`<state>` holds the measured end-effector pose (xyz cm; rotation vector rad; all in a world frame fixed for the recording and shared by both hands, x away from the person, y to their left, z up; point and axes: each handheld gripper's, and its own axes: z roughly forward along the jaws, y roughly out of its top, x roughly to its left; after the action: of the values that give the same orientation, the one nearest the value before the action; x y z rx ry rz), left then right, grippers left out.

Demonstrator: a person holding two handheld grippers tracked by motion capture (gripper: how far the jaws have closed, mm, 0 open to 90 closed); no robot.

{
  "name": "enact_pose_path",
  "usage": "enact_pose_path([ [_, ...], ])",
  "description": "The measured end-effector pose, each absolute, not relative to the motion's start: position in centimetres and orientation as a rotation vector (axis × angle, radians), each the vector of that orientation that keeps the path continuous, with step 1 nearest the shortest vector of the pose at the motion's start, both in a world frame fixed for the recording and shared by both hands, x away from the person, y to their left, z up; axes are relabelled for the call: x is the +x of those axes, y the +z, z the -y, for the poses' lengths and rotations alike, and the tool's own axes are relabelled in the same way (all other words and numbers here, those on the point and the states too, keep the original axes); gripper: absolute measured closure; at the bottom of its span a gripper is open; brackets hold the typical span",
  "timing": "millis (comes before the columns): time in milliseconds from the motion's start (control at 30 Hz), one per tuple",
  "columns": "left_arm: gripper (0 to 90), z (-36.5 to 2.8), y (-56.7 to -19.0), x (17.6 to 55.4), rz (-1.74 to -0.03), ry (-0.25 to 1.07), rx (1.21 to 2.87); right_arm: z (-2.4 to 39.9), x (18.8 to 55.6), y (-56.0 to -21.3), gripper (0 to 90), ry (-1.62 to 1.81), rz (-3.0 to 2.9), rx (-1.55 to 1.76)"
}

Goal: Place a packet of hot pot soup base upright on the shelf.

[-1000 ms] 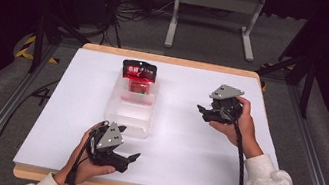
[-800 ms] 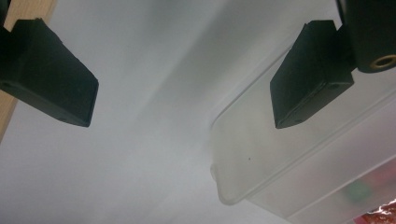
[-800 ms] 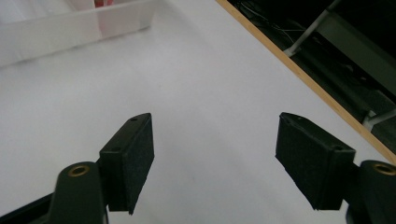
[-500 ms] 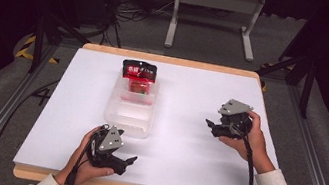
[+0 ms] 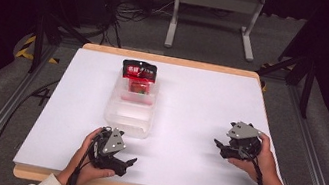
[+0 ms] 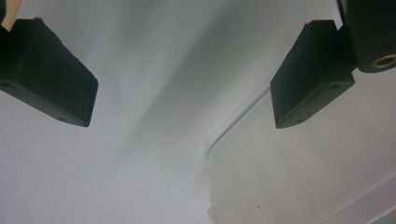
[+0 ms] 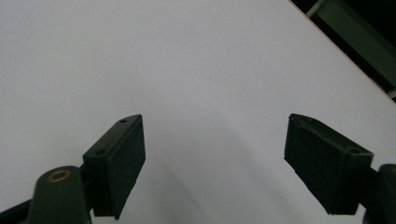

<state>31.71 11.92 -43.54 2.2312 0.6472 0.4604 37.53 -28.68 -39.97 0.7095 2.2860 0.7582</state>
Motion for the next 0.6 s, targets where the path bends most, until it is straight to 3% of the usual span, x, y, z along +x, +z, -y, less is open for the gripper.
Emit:
enact_pose_path([
  [600,8.0,-11.8,-43.7,31.3,-0.603,0.470,2.239,32.9,33.0,-42.6,18.8,0.849,-2.219,0.781],
])
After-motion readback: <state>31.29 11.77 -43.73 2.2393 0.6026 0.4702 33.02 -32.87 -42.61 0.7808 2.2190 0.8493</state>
